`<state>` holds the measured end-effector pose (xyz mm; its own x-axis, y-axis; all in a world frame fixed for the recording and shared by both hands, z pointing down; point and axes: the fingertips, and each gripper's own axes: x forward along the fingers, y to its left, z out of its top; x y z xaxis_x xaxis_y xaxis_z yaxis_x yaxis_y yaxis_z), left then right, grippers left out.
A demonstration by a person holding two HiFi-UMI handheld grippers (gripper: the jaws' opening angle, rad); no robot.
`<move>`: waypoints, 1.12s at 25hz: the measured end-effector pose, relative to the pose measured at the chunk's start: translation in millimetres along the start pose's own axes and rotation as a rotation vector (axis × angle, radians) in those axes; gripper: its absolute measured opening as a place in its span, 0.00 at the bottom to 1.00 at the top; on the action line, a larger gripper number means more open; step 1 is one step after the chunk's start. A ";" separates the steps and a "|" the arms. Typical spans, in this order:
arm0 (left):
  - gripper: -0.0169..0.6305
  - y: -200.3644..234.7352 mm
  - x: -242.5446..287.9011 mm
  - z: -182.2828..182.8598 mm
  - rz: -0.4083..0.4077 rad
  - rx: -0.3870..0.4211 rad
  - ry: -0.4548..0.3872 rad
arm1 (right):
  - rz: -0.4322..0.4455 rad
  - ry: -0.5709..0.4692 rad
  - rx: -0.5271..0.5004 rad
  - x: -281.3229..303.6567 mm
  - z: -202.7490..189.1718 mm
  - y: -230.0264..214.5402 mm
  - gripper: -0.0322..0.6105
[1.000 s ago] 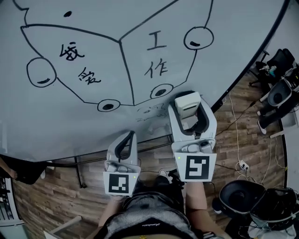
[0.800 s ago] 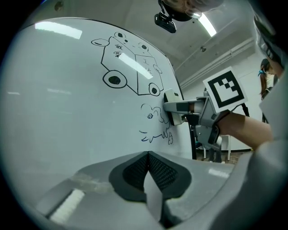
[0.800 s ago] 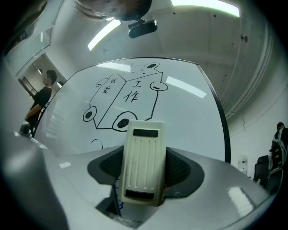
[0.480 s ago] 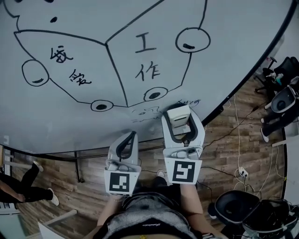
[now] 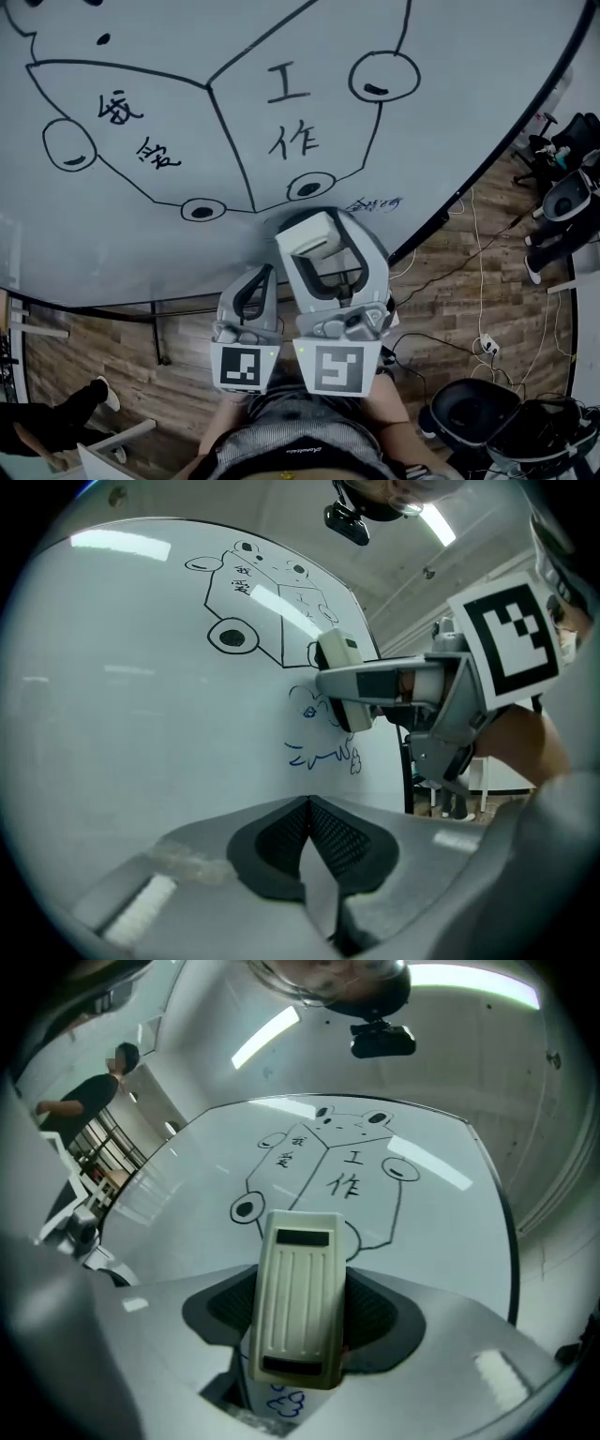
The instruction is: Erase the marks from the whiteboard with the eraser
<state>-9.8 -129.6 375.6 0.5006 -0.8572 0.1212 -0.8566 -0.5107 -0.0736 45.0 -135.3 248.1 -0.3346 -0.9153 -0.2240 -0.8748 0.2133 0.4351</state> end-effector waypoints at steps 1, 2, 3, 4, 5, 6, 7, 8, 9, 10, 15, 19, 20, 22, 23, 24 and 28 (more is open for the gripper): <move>0.03 2.0 -1.4 -0.3 0.004 0.001 0.000 | 0.022 0.006 -0.036 4.5 0.0 10.2 0.47; 0.03 4.0 -2.8 -0.7 0.009 0.002 0.000 | 0.030 0.015 -0.082 8.9 -1.7 17.5 0.47; 0.03 5.9 -4.1 -0.9 0.013 0.001 0.000 | 0.027 0.023 -0.127 12.5 -3.6 21.3 0.47; 0.03 7.6 -5.2 -1.1 0.018 -0.001 0.001 | 0.016 0.025 -0.154 14.6 -4.9 22.1 0.47; 0.03 9.0 -6.1 -1.2 0.021 -0.003 0.001 | 0.005 0.023 -0.161 15.3 -5.4 20.9 0.46; 0.03 10.0 -6.7 -1.4 0.023 -0.004 0.002 | -0.003 0.022 -0.154 15.1 -5.7 18.7 0.46; 0.03 10.7 -6.9 -1.7 0.024 -0.006 0.002 | -0.008 0.022 -0.145 14.8 -6.0 16.3 0.46; 0.03 10.9 -6.6 -1.8 0.024 -0.007 0.002 | -0.010 0.024 -0.144 14.3 -6.6 14.4 0.46; 0.03 10.5 -5.9 -1.9 0.022 -0.005 0.002 | -0.009 0.025 -0.152 14.0 -7.5 13.1 0.46; 0.03 9.4 -5.0 -1.7 0.018 -0.002 0.003 | -0.006 0.025 -0.162 13.6 -8.4 11.6 0.46; 0.03 -1.1 1.0 1.2 -0.009 0.008 -0.001 | -0.001 0.025 -0.163 9.8 -13.3 0.9 0.46; 0.03 -8.2 4.9 2.4 -0.021 0.012 -0.001 | 0.000 0.014 -0.166 7.5 -15.3 -6.0 0.46; 0.03 -9.4 5.6 2.6 -0.022 0.013 -0.002 | -0.005 0.010 -0.164 6.8 -15.9 -9.4 0.46; 0.03 -11.1 6.8 2.6 -0.022 0.013 0.000 | -0.024 0.003 -0.145 4.3 -17.6 -20.9 0.46; 0.03 -12.0 7.4 2.4 -0.022 0.012 0.002 | -0.038 0.002 -0.122 2.0 -20.0 -30.0 0.46; 0.03 -13.0 8.1 2.2 -0.021 0.012 0.003 | -0.053 0.009 -0.088 -1.6 -24.8 -41.7 0.46; 0.03 -19.6 12.6 0.4 -0.034 0.021 0.013 | -0.142 0.085 0.136 -24.2 -60.8 -104.9 0.46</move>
<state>13.3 -130.4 378.2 0.5276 -0.8384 0.1368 -0.8363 -0.5409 -0.0894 166.2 -156.3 260.9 -0.1784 -0.9639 -0.1976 -0.9522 0.1185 0.2815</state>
